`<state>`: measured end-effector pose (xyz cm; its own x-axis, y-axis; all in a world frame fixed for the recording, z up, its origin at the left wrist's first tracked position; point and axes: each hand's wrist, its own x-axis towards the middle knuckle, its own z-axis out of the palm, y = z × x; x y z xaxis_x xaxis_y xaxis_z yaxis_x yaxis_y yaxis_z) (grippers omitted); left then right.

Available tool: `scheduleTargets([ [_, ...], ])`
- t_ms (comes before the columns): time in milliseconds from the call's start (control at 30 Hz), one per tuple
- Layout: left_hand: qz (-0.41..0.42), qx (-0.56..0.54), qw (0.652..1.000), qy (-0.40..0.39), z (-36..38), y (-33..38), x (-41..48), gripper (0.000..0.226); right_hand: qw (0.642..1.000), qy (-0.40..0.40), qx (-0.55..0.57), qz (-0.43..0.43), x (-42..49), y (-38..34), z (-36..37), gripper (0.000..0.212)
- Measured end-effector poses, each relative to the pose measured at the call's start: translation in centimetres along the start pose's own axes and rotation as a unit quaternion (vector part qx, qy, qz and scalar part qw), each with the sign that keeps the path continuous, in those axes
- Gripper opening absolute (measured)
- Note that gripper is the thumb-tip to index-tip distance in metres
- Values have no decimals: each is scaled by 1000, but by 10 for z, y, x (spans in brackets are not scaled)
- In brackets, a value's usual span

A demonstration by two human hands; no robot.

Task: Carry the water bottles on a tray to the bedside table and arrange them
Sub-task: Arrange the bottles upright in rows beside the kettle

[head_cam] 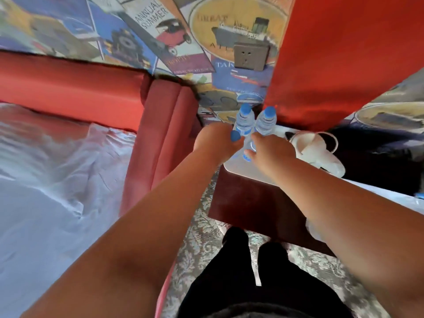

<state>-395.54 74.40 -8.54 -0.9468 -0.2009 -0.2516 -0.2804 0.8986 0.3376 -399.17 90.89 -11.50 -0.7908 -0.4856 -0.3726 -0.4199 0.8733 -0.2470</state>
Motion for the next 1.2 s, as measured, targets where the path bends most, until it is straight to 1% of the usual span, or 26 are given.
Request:
scheduleTargets([
  [100,3,1,1000,-23,19,-1,18,36,1000,4,-5,15,10,-1,1,37],
  [200,-5,-5,1000,-23,32,-2,33,37,998,-2,-42,48,20,1,-2,38],
  [300,-5,-8,999,-31,41,-3,43,38,994,-24,-64,84,28,3,-7,30],
  [400,5,-1,999,-42,49,-8,44,38,991,-45,-82,94,31,4,-10,26],
  [467,15,6,999,-51,53,-10,45,36,991,-47,-84,91,30,5,-10,29],
  [667,31,0,999,-43,50,-5,56,35,996,19,-45,71,27,16,-3,36],
  [867,34,-10,999,-27,60,-1,59,34,993,62,-15,96,30,30,12,40],
  [1067,-10,-33,998,-44,66,3,58,39,988,49,80,121,30,33,14,40],
  [1200,-24,-1,997,-67,60,1,49,42,986,42,108,118,18,36,6,52],
])
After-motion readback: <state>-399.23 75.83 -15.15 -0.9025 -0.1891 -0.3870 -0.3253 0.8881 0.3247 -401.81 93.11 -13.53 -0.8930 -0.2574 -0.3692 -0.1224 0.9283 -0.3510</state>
